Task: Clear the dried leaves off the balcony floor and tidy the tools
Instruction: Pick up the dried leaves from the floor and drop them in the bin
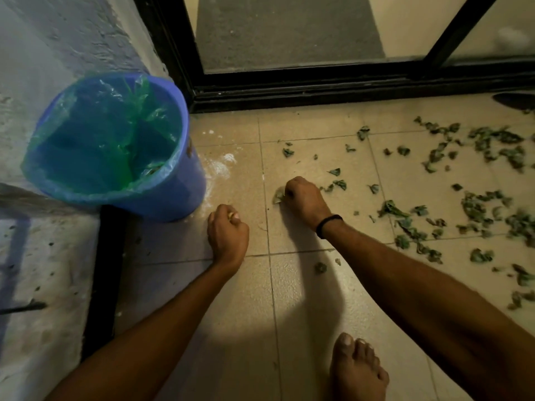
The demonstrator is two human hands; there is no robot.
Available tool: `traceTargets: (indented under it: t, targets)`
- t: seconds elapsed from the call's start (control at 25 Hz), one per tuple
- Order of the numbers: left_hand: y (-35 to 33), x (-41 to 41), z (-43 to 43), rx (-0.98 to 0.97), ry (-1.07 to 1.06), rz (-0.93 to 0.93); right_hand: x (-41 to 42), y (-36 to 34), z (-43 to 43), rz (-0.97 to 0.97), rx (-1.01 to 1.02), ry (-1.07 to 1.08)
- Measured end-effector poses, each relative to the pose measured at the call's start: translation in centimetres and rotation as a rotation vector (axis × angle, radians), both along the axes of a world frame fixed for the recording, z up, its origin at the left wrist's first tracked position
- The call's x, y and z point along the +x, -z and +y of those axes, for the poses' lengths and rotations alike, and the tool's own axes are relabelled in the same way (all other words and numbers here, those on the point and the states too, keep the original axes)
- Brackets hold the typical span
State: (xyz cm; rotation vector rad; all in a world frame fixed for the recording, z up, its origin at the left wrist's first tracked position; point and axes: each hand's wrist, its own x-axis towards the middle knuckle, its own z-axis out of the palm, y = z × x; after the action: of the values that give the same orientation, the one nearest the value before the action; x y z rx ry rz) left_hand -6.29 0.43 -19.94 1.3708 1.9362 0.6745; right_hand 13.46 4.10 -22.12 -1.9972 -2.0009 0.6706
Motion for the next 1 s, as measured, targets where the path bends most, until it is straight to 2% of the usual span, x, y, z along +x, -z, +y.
traceTargets:
  t: [0.16,0.32,0.52,0.68,0.84,1.0]
  targets:
    - [1.0,-1.8,-1.8,0.032,0.067,0.003,0.4,-0.9,1.0,0.079,0.012,0.129]
    - [2.8,-5.0,-5.0,0.103,0.244,0.085,-1.6,-0.5,0.5,0.053,-0.016,0.022]
    - [4.9,-6.7,-7.1,0.201,0.533,0.232,-3.7,0.8,-0.3,-0.024,0.067,-0.002]
    - [6.0,-6.8,-5.9,0.341,0.637,0.296,-2.1,0.4,1.3,0.104,0.017,0.182]
    - [5.3,-5.1,-4.6,0.256,0.490,0.200,2.7,-1.3,2.3,0.063,0.016,0.412]
    - [3.2,-1.7,-2.2,0.153,0.150,-0.009,5.9,-2.4,0.6,0.126,-0.232,0.372]
